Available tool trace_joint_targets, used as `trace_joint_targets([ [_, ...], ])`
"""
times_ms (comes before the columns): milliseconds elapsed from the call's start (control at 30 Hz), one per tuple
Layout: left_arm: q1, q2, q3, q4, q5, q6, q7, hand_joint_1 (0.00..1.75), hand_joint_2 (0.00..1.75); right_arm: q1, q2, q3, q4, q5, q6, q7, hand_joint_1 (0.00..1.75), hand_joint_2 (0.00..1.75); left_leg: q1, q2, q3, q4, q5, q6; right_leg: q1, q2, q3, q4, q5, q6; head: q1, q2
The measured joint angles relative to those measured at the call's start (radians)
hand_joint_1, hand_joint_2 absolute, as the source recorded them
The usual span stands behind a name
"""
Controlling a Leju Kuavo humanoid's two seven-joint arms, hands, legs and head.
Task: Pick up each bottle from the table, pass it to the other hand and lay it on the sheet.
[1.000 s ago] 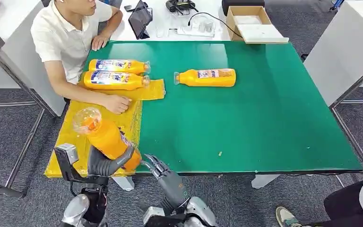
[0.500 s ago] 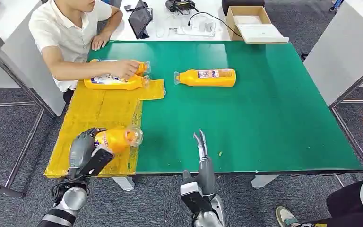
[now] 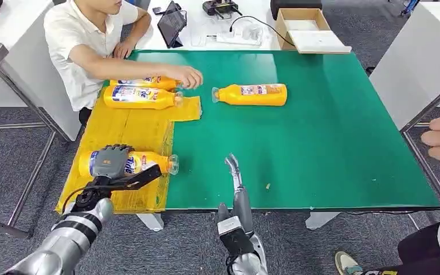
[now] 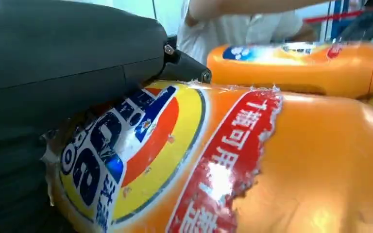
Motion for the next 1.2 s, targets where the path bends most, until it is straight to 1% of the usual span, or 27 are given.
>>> trace_joint_targets([
  [100,-0.037,-0.011,0.032,0.059,0.111,-0.084,-0.088,0.00,1.75,-0.003,0.000,0.005,0.011,-0.014,0.000,0.000,0.00,0.00,0.000,0.000,0.002,0.000,0.000,0.000,0.000,0.000,0.002,0.000,0.000,0.000,0.000,0.000],
  [167,-0.052,-0.015,0.059,0.078,0.192,-0.168,-0.150,0.00,1.75,-0.005,0.000,0.008,0.018,-0.019,0.002,0.000,0.00,0.00,0.000,0.000,0.003,0.000,0.001,-0.001,0.000,0.000,0.003,0.000,0.000,0.000,-0.001,0.000],
  [267,-0.052,-0.026,0.094,0.082,0.306,-0.277,-0.237,0.00,1.75,-0.008,-0.001,0.013,0.027,-0.025,0.006,0.000,0.00,0.00,0.000,-0.001,0.004,0.000,0.002,0.000,0.000,-0.001,0.005,0.000,0.000,0.000,-0.001,0.000],
  [300,-0.050,-0.030,0.107,0.082,0.339,-0.309,-0.257,0.00,1.75,-0.011,-0.001,0.014,0.033,-0.026,0.007,0.000,0.00,0.00,0.000,-0.003,0.005,0.000,0.002,0.000,0.000,-0.003,0.006,0.000,0.000,0.000,0.000,0.000],
  [400,-0.049,-0.034,0.132,0.081,0.388,-0.371,-0.305,0.00,1.75,-0.017,-0.001,0.021,0.044,-0.027,0.011,0.000,0.00,0.00,0.000,-0.005,0.008,0.000,0.002,0.000,0.000,-0.005,0.009,0.000,-0.001,-0.001,0.000,0.000],
  [567,-0.039,-0.036,0.146,0.071,0.429,-0.421,-0.344,0.00,1.75,-0.020,-0.001,0.025,0.054,-0.028,0.011,0.000,0.00,0.00,0.000,-0.005,0.010,0.000,0.002,0.000,0.000,-0.005,0.011,0.000,-0.001,-0.001,0.000,0.000],
  [733,0.011,-0.030,0.143,-0.018,0.578,-0.521,-0.409,0.00,1.75,-0.025,-0.002,0.032,0.066,-0.035,0.014,0.000,0.00,0.00,0.000,-0.004,0.010,0.000,0.002,0.000,0.000,-0.005,0.011,0.000,-0.001,-0.001,0.000,0.000],
  [800,0.059,-0.030,0.140,-0.086,0.664,-0.513,-0.444,0.00,1.75,-0.025,-0.002,0.033,0.069,-0.036,0.014,0.000,0.00,0.00,0.000,-0.003,0.010,0.000,0.002,0.000,0.000,-0.004,0.009,0.000,-0.001,-0.001,0.000,0.000],
  [900,0.160,-0.053,0.142,-0.232,0.860,-0.479,-0.516,0.00,1.75,-0.023,-0.003,0.039,0.072,-0.038,0.004,0.000,0.00,0.00,0.000,0.000,0.005,0.000,0.002,0.000,0.000,-0.003,0.004,0.000,0.000,-0.001,-0.001,0.000],
  [933,0.187,-0.063,0.142,-0.284,0.920,-0.483,-0.527,0.00,1.75,-0.023,-0.004,0.040,0.072,-0.037,0.000,0.000,0.00,1.75,0.000,-0.001,0.003,0.000,0.002,0.000,0.000,-0.003,0.003,0.000,0.000,-0.001,0.000,0.000],
  [1100,0.320,-0.112,0.144,-0.542,1.383,-0.696,-0.520,0.00,1.75,-0.016,-0.021,0.061,0.031,-0.021,-0.058,0.000,0.00,1.75,0.000,-0.001,-0.002,0.000,0.001,0.000,0.000,-0.003,-0.002,0.000,0.000,-0.001,0.000,0.000],
  [1200,0.373,-0.130,0.152,-0.662,1.622,-0.793,-0.441,0.00,1.75,-0.015,-0.044,0.060,-0.015,0.006,-0.085,0.000,0.00,1.75,0.000,-0.001,-0.003,0.000,0.001,0.000,0.000,-0.004,-0.003,0.000,-0.001,-0.001,0.000,0.000],
])
